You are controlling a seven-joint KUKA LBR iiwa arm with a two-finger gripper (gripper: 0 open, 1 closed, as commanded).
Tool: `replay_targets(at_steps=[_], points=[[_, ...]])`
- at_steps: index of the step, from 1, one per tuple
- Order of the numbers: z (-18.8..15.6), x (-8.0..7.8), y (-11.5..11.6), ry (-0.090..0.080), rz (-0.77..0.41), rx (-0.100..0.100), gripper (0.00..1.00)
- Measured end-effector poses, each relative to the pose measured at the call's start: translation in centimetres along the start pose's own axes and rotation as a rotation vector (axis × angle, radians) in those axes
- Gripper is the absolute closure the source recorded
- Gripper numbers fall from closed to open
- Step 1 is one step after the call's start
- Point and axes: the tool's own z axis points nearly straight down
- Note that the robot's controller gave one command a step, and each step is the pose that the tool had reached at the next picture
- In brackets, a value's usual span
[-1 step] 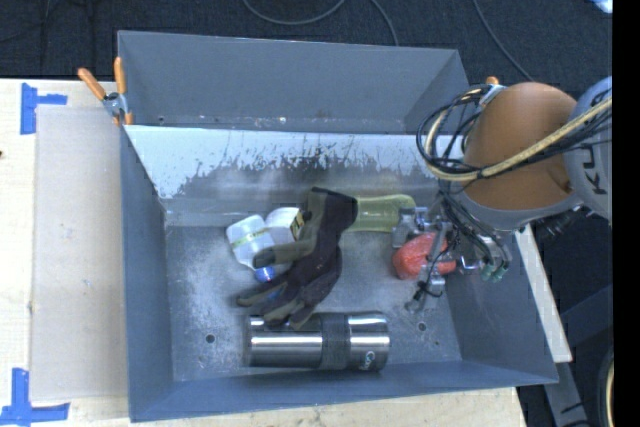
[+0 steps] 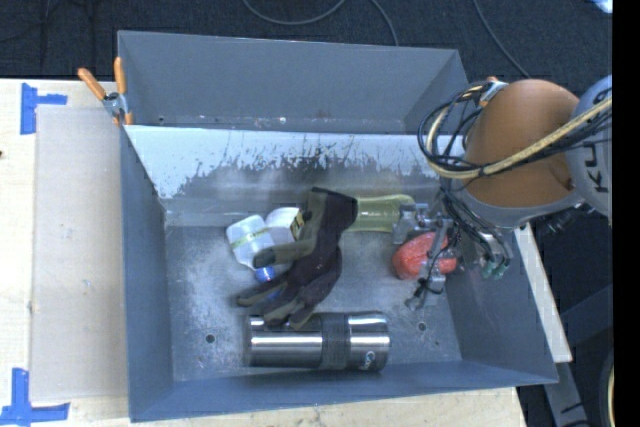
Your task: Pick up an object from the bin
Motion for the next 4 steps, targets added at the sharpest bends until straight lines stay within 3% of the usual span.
replay_targets(at_steps=[1,2,3,4], points=[[3.9,2.3,1.0,-0.002,-0.065,0.0,0.0],[9.4,2.2,5.1,0.001,-0.099,0.003,0.0],[10.7,4.0,6.3,0.0,-0.002,-0.002,0.0],[10.6,4.1,6.6,0.004,0.161,0.003,0.0]])
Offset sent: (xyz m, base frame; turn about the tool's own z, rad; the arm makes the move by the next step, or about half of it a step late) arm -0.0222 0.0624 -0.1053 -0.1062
